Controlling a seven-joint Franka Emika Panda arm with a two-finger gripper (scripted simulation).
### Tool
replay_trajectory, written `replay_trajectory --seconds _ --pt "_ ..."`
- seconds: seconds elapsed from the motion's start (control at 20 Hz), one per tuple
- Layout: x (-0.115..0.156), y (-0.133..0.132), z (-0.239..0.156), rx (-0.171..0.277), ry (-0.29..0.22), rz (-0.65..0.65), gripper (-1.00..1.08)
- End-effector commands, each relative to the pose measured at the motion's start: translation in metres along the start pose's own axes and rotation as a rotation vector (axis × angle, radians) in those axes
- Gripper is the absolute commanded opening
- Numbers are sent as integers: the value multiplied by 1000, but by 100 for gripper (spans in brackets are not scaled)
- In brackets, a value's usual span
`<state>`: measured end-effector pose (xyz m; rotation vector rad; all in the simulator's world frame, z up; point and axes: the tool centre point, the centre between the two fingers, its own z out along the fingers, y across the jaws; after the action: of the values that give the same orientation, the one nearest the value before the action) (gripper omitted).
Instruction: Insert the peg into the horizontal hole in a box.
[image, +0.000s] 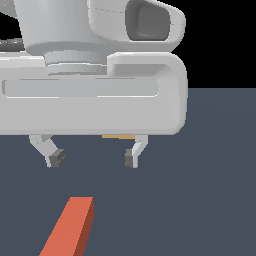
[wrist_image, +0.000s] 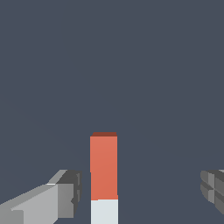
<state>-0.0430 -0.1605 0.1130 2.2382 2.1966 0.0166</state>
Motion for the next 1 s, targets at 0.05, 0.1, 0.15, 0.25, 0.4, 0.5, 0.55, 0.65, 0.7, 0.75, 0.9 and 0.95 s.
replay_trajectory --seconds 0.05,0.1,0.15,0.25,0.4,0.5,0.55,0.65,0.7,0.75,0.9,0.95 --pt "-39 -12 15 4 -2 -2 100" --pt "-49 -15 19 5 -2 -3 100" --pt "-58 -17 22 6 -2 -3 100" --pt "-74 -21 29 7 -3 -4 100" --pt "-94 -26 36 9 -3 -5 100" --pt "-104 -28 40 10 -3 -6 100" --pt "-108 -29 42 10 -3 -6 100" --pt "-114 -30 44 11 -4 -6 100" --pt "-116 -30 45 11 -4 -6 100" --pt "-117 -30 45 11 -4 -6 100" --pt "-117 -30 45 11 -4 -6 100" --pt "-117 -30 45 12 -4 -4 100"
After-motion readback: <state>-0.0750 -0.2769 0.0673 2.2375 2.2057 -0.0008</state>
